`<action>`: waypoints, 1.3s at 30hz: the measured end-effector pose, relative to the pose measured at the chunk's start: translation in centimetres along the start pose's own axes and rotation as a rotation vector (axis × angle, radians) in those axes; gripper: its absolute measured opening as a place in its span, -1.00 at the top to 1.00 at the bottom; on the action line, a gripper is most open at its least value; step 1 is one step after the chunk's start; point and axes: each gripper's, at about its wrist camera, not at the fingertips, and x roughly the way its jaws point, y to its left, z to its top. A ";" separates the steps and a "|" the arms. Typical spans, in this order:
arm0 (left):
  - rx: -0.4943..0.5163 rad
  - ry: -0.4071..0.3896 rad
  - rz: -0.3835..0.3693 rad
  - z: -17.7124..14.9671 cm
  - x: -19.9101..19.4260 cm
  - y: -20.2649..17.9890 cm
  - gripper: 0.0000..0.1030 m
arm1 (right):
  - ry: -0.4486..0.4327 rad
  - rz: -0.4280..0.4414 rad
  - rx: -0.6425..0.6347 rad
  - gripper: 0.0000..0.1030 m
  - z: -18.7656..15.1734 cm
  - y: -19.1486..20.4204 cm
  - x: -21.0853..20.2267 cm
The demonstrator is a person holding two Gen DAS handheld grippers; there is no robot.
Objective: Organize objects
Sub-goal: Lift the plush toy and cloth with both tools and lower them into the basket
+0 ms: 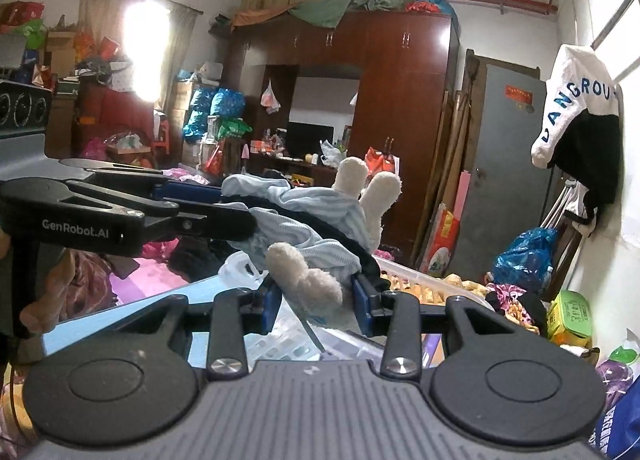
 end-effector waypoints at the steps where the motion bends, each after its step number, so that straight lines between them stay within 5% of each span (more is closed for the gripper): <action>1: 0.003 0.005 0.002 0.0 0.3 0.2 0.06 | 0.005 0.000 0.001 0.20 0.0 -0.1 0.3; 14: 0.011 0.063 0.023 0.3 4.2 2.8 0.06 | 0.082 -0.008 -0.012 0.20 0.2 -0.9 3.4; 26: -0.020 0.272 0.038 0.2 9.3 4.8 0.06 | 0.304 0.069 0.022 0.19 0.8 -4.1 7.1; 39: -0.051 0.336 0.083 0.1 10.6 5.0 0.05 | 0.377 0.083 -0.006 0.19 2.5 -4.0 8.7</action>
